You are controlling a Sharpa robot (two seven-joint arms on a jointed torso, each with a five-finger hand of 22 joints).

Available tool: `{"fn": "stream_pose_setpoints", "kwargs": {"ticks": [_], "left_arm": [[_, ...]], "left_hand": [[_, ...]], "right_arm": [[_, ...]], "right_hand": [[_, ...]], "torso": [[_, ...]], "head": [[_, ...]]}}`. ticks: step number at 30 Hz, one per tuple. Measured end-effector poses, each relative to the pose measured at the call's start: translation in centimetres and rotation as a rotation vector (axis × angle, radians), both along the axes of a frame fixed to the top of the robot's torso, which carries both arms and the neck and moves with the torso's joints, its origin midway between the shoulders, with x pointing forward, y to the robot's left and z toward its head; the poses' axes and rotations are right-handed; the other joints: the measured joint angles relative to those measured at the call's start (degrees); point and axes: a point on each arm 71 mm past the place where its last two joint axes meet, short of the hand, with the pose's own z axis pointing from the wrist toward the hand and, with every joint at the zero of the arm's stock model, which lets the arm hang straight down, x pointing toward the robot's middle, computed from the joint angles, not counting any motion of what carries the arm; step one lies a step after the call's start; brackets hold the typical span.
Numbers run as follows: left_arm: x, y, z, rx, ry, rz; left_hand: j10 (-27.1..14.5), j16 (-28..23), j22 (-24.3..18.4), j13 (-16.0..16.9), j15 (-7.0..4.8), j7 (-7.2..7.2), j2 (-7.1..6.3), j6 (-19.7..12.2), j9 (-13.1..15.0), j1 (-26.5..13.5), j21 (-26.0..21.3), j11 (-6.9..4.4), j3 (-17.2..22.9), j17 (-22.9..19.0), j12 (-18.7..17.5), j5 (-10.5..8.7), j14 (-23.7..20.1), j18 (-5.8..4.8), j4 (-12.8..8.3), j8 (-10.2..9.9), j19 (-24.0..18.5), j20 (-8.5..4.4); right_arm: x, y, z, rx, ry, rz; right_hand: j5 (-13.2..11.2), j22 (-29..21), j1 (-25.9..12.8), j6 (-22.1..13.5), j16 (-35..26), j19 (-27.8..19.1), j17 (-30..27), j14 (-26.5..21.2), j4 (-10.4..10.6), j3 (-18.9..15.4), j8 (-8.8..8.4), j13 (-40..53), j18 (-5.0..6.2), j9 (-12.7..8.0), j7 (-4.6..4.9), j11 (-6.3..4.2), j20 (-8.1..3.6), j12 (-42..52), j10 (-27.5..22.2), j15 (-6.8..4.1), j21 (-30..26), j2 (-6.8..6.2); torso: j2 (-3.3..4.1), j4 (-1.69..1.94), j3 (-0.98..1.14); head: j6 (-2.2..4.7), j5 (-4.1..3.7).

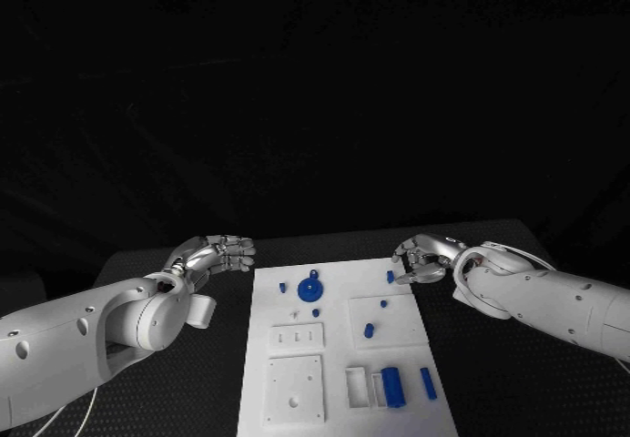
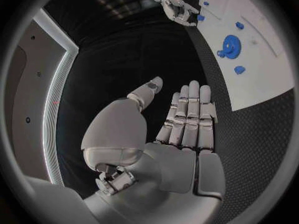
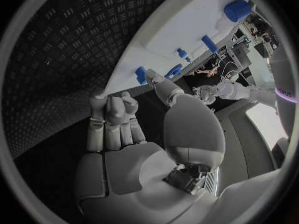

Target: Assemble the parts on the task board

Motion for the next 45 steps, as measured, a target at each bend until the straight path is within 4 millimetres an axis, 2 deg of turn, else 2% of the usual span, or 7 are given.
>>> {"fn": "stream_pose_setpoints", "kwargs": {"ticks": [14,15,20,22,26,32,45], "left_arm": [[0.0,0.1,0.0,0.002,-0.002,-0.001],[0.0,0.1,0.0,0.002,-0.002,-0.001],[0.0,0.1,0.0,0.003,-0.002,-0.001],[0.0,0.1,0.0,0.003,-0.002,-0.001],[0.0,0.1,0.0,0.003,-0.003,-0.001],[0.0,0.1,0.0,0.003,-0.003,-0.001],[0.0,0.1,0.0,0.004,-0.003,-0.003]], "left_hand": [[0.0,0.0,-0.01,0.0,0.0,0.0,0.0,0.0,0.0,0.0,0.23,0.0,0.14,0.05,0.0,0.0,0.0,-0.01,-0.14,0.0,0.0,0.0],[0.0,0.0,-0.01,0.0,0.0,0.0,0.0,0.0,0.0,0.0,0.23,0.0,0.14,0.05,0.0,0.0,0.0,-0.01,-0.14,0.0,0.0,0.0],[0.0,0.0,-0.02,0.01,0.0,0.0,0.0,0.0,0.0,0.0,0.23,0.0,0.14,0.05,0.0,0.0,0.0,-0.02,-0.15,0.0,0.0,0.0],[0.0,0.0,-0.02,0.0,0.0,0.0,0.0,0.0,0.0,0.0,0.23,0.0,0.14,0.05,0.0,0.0,0.0,-0.03,-0.14,0.0,0.0,0.01],[0.0,0.0,-0.02,0.01,0.0,0.0,0.0,0.0,0.0,0.0,0.23,0.0,0.14,0.05,0.0,0.0,0.0,-0.06,-0.14,0.0,0.0,0.01],[0.0,0.0,-0.03,0.01,0.0,0.0,0.0,0.0,0.01,0.0,0.23,0.0,0.14,0.09,0.0,0.0,0.0,-0.13,-0.14,0.0,0.01,0.01],[0.0,0.0,0.02,0.01,0.0,0.0,0.23,0.0,0.01,-0.23,0.23,0.0,0.14,0.09,0.0,0.0,0.0,-0.26,-0.14,0.0,0.01,0.01]], "right_arm": [[-0.3,0.8,-1.6,0.01,0.035,0.021],[-0.3,0.9,-1.6,0.012,0.035,0.023],[-0.3,1.1,-1.7,0.016,0.034,0.028],[-0.3,1.2,-1.7,0.017,0.033,0.028],[-0.2,1.3,-1.8,0.018,0.032,0.029],[-0.2,1.4,-1.9,0.019,0.029,0.03],[-0.2,1.5,-1.9,0.016,0.028,0.034]], "right_hand": [[0.0,0.0,0.0,-0.17,0.0,-0.32,0.06,-0.36,-0.07,-0.7,-0.01,-0.01,0.0,-0.04,0.16,0.15,0.1,0.0,-0.41,-0.05,0.0,0.0],[0.0,0.0,0.2,-0.17,0.01,-0.4,0.09,-0.36,-0.07,-0.7,-0.01,-0.01,0.0,-0.05,0.16,0.11,0.18,0.0,-0.5,-0.05,0.0,0.55],[-2.83,0.0,1.15,-0.03,0.01,-0.4,0.16,-0.36,0.58,-0.05,-0.01,-0.05,0.0,-0.03,0.02,0.11,0.18,0.16,-0.51,-0.05,-0.22,1.62],[-4.69,0.0,1.44,0.19,0.01,-0.4,0.21,-0.36,1.21,1.1,0.0,-0.14,0.0,-0.01,-0.19,0.11,0.18,0.29,-0.51,-0.05,-0.22,1.91],[-6.59,0.0,1.95,0.56,0.02,-0.4,0.21,-0.36,2.51,3.34,0.45,-0.31,0.0,-0.02,-0.57,0.11,0.19,0.29,-0.51,-0.05,-0.22,2.42],[-6.66,0.0,2.71,1.15,0.02,-0.4,0.34,-0.36,3.97,5.74,1.29,-0.4,0.0,0.12,-1.15,0.12,0.19,0.34,-0.5,-0.05,-0.22,3.18],[-6.66,0.0,2.64,1.69,0.06,-0.39,0.49,-0.31,3.4,6.59,2.83,-0.61,0.06,1.0,-1.7,-0.66,0.2,0.53,-0.17,-1.1,0.01,3.85]], "torso": [[0.03,0.01,-0.18],[0.03,0.01,-0.18],[0.03,0.04,-0.22],[0.03,0.04,-0.22],[0.03,0.07,-0.26],[0.02,0.07,-0.26],[-0.01,0.0,-0.26]], "head": [[-0.37,-0.1],[-0.41,-0.1],[-0.46,-0.07],[-0.48,-0.07],[-0.51,-0.07],[-0.59,-0.04],[-0.77,0.03]]}}
